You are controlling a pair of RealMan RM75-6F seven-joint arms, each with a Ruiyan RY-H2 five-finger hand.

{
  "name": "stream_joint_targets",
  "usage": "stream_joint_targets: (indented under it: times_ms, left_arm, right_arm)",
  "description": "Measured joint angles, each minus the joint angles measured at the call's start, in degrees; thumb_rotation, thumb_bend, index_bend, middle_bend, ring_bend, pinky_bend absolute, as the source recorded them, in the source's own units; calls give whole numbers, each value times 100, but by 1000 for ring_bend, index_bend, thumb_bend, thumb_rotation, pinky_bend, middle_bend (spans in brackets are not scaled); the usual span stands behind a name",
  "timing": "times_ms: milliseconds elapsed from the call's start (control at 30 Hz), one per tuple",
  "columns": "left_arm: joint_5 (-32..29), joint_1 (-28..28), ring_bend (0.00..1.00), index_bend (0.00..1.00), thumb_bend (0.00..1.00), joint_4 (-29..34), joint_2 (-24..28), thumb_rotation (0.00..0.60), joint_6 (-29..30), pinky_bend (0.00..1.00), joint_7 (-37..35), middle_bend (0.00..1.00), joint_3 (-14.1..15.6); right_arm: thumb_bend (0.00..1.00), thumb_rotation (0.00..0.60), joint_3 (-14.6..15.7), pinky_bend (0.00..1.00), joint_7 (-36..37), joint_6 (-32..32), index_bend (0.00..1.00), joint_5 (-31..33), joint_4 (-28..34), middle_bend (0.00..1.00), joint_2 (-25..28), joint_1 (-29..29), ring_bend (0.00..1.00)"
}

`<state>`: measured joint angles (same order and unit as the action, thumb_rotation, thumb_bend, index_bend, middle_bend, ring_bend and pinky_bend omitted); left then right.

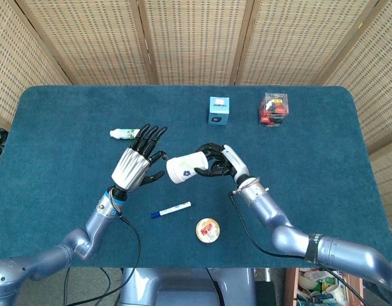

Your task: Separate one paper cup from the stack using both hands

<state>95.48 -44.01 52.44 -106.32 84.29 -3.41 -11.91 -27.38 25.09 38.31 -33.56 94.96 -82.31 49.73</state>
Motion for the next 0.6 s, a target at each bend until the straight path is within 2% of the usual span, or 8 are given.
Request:
stream_joint_targets:
  times_ms: [600]
  left_arm:
    - [-57,-114,0,531,269,36,-102,600,-20,0,265,0,103]
  right_arm:
    - [617,600,-35,697,60,-33,530,-106,138,587,52,-93,464]
